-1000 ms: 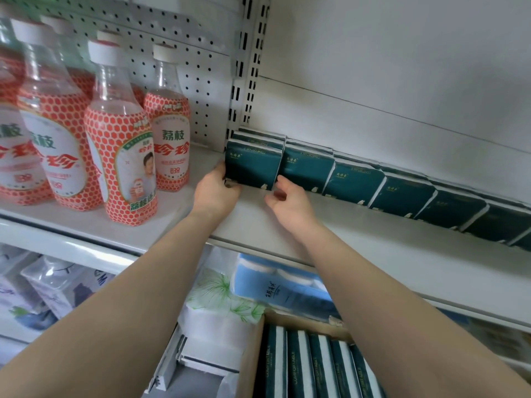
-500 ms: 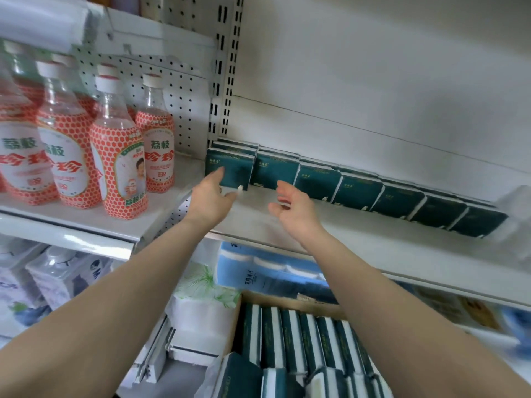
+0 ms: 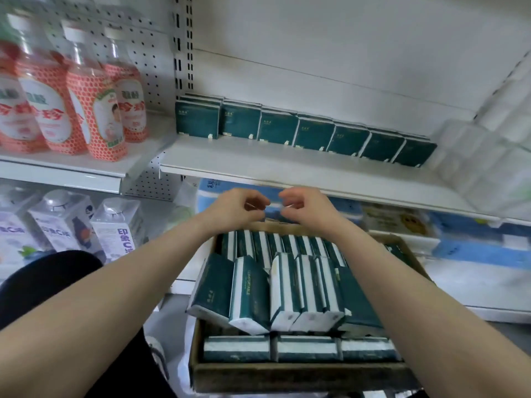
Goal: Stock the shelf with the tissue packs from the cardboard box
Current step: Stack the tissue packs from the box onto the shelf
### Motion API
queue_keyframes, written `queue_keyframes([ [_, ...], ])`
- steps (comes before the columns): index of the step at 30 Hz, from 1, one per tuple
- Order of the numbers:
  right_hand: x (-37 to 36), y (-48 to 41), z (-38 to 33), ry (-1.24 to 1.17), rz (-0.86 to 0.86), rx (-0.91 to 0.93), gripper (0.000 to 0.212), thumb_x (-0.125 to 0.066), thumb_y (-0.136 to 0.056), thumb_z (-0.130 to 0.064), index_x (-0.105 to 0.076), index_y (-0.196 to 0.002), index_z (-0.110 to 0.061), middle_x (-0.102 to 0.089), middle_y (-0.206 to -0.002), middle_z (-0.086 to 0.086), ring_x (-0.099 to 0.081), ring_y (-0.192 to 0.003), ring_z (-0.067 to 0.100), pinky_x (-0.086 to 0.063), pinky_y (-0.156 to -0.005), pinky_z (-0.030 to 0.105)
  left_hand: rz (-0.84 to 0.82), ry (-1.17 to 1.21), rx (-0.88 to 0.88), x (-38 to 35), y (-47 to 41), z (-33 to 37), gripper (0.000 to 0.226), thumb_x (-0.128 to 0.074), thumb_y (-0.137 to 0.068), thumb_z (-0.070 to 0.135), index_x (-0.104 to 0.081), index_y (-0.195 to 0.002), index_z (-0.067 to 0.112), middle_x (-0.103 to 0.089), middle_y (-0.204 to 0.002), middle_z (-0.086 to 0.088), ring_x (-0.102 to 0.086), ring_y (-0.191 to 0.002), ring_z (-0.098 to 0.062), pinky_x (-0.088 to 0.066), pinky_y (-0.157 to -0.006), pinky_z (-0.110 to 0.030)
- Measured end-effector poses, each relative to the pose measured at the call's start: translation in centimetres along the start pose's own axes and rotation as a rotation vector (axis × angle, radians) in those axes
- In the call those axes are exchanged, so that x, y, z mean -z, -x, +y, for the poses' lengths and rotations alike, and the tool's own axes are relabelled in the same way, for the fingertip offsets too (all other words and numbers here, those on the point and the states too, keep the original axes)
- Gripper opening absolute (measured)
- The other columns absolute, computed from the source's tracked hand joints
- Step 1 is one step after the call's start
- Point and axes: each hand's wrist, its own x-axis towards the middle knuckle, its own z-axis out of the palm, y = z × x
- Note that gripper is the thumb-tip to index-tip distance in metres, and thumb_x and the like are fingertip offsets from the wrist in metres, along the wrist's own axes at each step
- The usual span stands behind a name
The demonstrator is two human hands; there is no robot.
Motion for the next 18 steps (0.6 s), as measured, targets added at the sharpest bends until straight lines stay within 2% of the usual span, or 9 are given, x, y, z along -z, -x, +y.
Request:
queue_keyframes([
  [2,0.7,2.2,1.3,0.04,-0.019,-0.056,0.04,-0.075,-0.085,-0.027,-0.066,-0.124,-0.022,-0.069,-0.113,-0.001,-0.064,-0.102,0.015,-0.052,-0.092,0.033,-0.089,-0.019,-0.023,-2.0,0.8,1.0,0.025,-0.071,-0.086,0.025,-0.069,-0.111,0.02,-0.071,-0.106,0.005,-0.066,-0.1,-0.011,-0.05,-0.096,-0.028],
  [4,1.4,4.2,2.6,0.068,-0.028,-0.107,0.038,-0.077,-0.083,-0.027,-0.068,-0.12,-0.02,-0.071,-0.109,0.001,-0.065,-0.099,0.016,-0.053,-0.091,0.034,-0.145,-0.064,-0.049,-3.9,1.4,2.4,0.026,-0.068,-0.089,0.025,-0.068,-0.114,0.02,-0.071,-0.109,0.005,-0.065,-0.102,-0.01,-0.049,-0.096,-0.028],
  [7,2.6,6.8,4.7,0.17,-0.037,-0.212,0.036,-0.075,-0.084,-0.019,-0.068,-0.119,-0.019,-0.07,-0.113,0.001,-0.064,-0.102,0.017,-0.051,-0.094,0.032,-0.221,-0.154,-0.091,-6.6,1.9,4.9,0.032,-0.064,-0.091,0.03,-0.063,-0.122,0.023,-0.067,-0.116,0.006,-0.061,-0.104,-0.008,-0.047,-0.093,-0.024],
  [14,4.3,11.0,8.5,0.313,-0.048,-0.471,0.045,-0.076,-0.085,-0.026,-0.061,-0.128,-0.018,-0.062,-0.128,0.006,-0.061,-0.111,0.023,-0.05,-0.097,0.036,-0.337,-0.386,-0.197,-12.1,1.6,9.0,0.04,-0.06,-0.092,0.038,-0.06,-0.129,0.023,-0.063,-0.126,0.006,-0.058,-0.11,-0.012,-0.045,-0.09,-0.026],
  [18,3.7,12.0,9.4,0.263,-0.071,-0.604,0.053,-0.071,-0.089,-0.032,-0.049,-0.134,-0.016,-0.057,-0.113,0.006,-0.066,-0.09,0.024,-0.059,-0.085,0.04,-0.397,-0.531,-0.191,-13.7,1.1,9.3,0.045,-0.06,-0.091,0.04,-0.057,-0.133,0.022,-0.061,-0.131,0.003,-0.058,-0.113,-0.017,-0.046,-0.089,-0.03],
])
